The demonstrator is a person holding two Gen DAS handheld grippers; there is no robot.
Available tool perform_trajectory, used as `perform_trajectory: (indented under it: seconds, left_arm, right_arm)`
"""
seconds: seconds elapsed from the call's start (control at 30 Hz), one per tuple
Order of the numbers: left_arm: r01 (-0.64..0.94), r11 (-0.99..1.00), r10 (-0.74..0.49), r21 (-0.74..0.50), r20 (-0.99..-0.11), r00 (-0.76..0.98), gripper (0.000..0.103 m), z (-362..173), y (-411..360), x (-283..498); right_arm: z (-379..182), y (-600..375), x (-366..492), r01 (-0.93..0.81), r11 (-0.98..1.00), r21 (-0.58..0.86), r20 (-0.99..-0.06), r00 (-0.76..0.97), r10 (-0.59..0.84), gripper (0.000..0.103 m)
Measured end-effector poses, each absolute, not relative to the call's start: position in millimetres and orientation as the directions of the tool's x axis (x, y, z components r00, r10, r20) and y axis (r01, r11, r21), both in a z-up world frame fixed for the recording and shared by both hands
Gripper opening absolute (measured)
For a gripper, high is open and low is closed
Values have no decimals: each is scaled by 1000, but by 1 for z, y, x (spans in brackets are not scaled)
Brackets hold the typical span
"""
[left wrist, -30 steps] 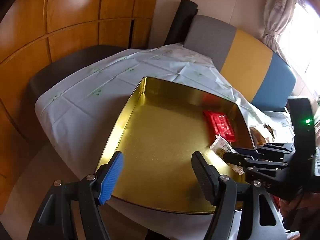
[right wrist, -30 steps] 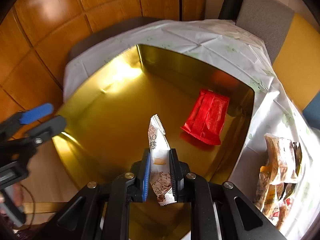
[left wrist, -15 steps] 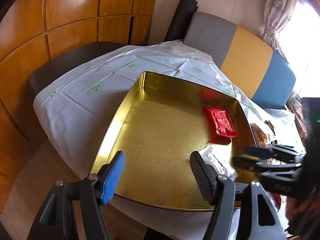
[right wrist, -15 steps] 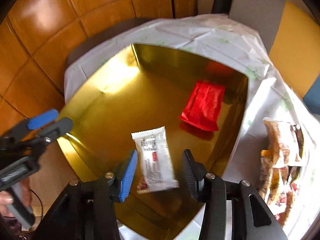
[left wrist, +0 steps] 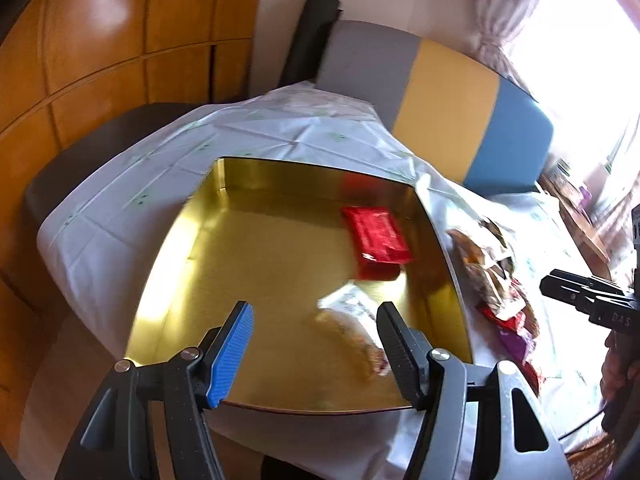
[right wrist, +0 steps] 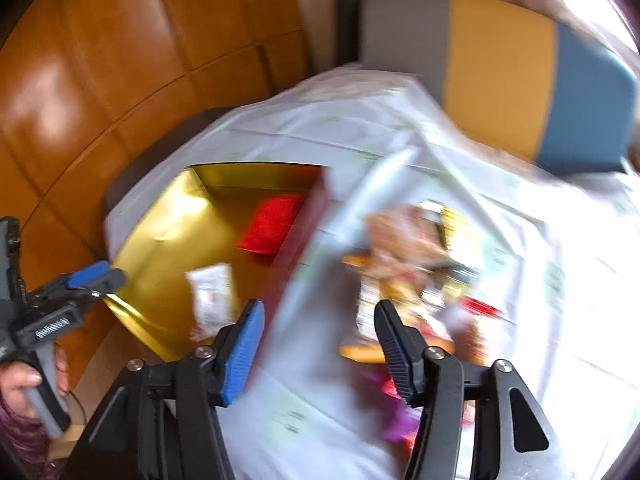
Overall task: Organize snacks
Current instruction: 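Return the left tool to the pile and grasp the pistachio bag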
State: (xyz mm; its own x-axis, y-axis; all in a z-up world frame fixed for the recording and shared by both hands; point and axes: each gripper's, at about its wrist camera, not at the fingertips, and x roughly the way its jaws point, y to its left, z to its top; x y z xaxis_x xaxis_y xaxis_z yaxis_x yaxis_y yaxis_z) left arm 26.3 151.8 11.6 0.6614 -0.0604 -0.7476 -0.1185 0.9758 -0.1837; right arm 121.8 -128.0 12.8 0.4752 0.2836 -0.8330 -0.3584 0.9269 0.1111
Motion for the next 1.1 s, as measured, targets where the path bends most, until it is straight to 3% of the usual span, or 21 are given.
perform_trajectory:
  seconds: [0.2,0.37,0.53,0.87,1.0,1.1]
  left_arm:
    - [37,983,-163,-181,-754,636,64,15,107,33]
    - [231,953,-297,-197,-762,576,64,19,51,34]
    - [331,918,-365,-218,-790,493,57,14,1,44]
    - [290,909,-389,-298,-855,344,59,-3,-49,97]
    - [218,929,-356,-298,-879,318,76,-13,-62,127]
    - [163,949,-309,-270,-894,323,82,-22,-66,148]
  right_arm:
    - [2,-207,117,-209,976,66,-868,471,159,61]
    - [-15,-260,117,-95,995,28,-891,449,68,69]
    - [-35,-300,121,74,996,47,-913,407,12,69]
    - [-22,-306,123,81,991,105,-889,454,58,75]
    - [-20,-305,119,71,991,115,-882,466,69,76]
    - [-16,-304,115,62,991,119,-878,473,76,77]
